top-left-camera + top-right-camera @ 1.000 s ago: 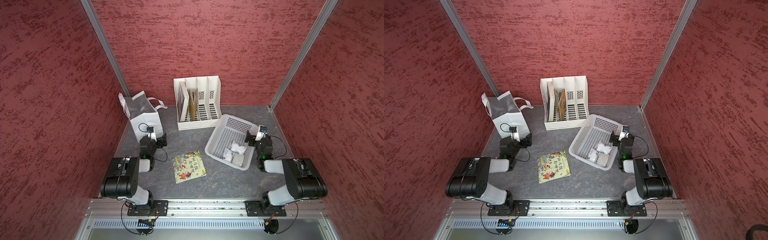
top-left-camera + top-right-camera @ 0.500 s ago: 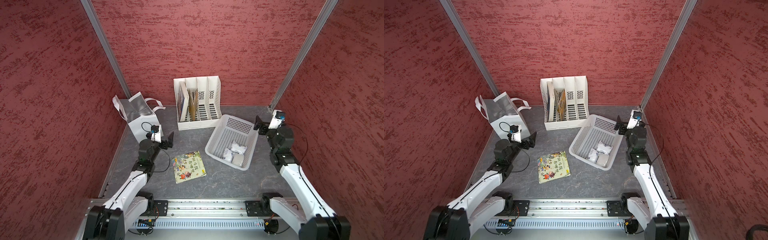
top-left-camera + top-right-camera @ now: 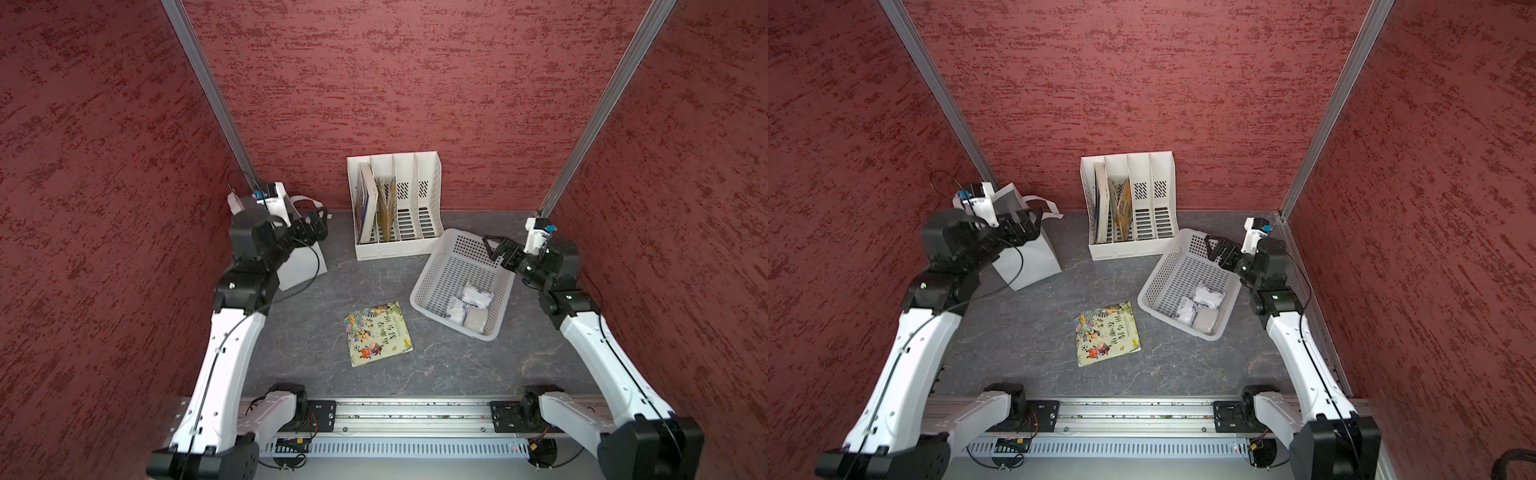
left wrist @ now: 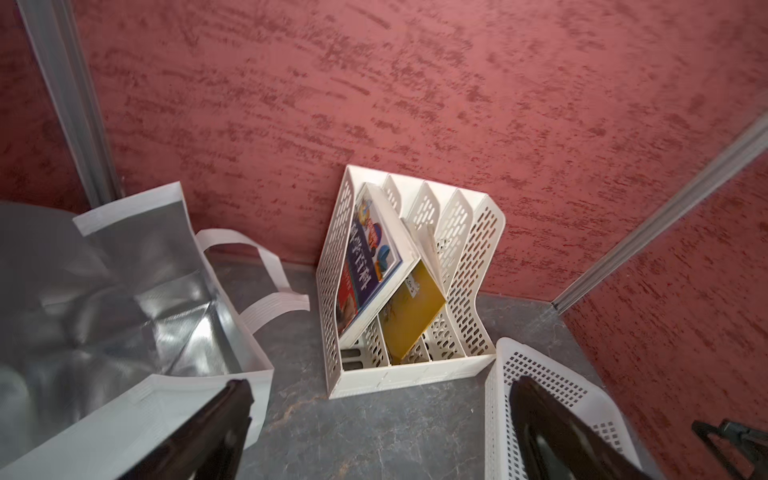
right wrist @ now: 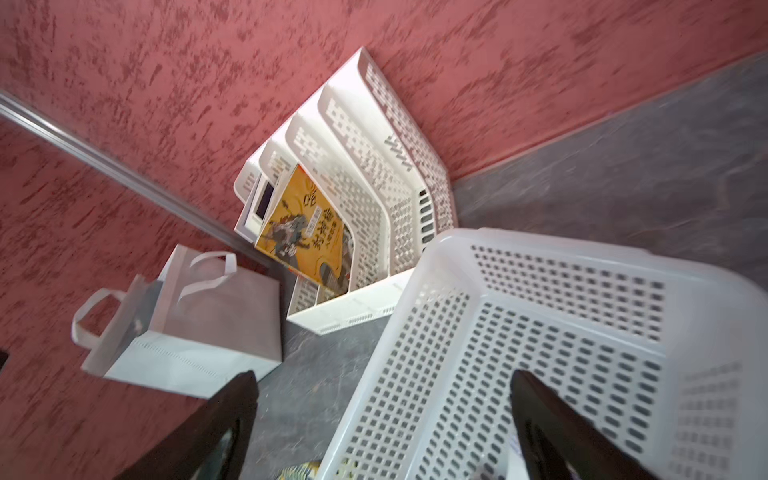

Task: Place the ice pack in the delivery bag
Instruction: Pick up the delivery bag at the corner of the board.

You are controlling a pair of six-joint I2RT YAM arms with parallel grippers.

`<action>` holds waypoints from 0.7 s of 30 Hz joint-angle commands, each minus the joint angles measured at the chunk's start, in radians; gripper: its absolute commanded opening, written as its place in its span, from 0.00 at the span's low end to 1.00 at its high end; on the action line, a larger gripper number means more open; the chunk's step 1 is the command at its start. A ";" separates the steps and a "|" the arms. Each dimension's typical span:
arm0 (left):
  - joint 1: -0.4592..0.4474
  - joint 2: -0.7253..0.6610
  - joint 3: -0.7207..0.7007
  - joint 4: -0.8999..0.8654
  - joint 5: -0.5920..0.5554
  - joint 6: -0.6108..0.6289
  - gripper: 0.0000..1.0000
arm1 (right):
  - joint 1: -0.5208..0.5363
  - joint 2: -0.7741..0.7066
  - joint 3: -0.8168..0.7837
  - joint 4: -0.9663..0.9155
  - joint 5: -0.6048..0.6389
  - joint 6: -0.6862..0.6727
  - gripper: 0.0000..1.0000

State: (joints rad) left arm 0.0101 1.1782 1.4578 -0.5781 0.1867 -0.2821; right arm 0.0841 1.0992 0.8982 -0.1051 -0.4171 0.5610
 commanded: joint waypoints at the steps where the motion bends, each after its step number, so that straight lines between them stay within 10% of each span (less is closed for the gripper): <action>1: 0.084 0.208 0.222 -0.427 0.058 -0.114 1.00 | 0.033 0.029 0.076 0.004 -0.101 0.014 0.99; 15: 0.061 0.891 0.997 -0.799 -0.342 -0.065 0.99 | 0.048 -0.005 0.072 -0.070 -0.090 -0.048 0.99; 21: 0.053 0.972 1.015 -0.797 -0.360 -0.027 0.70 | 0.047 -0.034 0.080 -0.104 -0.076 -0.063 0.99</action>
State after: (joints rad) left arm 0.0658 2.1372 2.4588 -1.3376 -0.1383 -0.3424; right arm 0.1238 1.0874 0.9730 -0.1776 -0.4931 0.5224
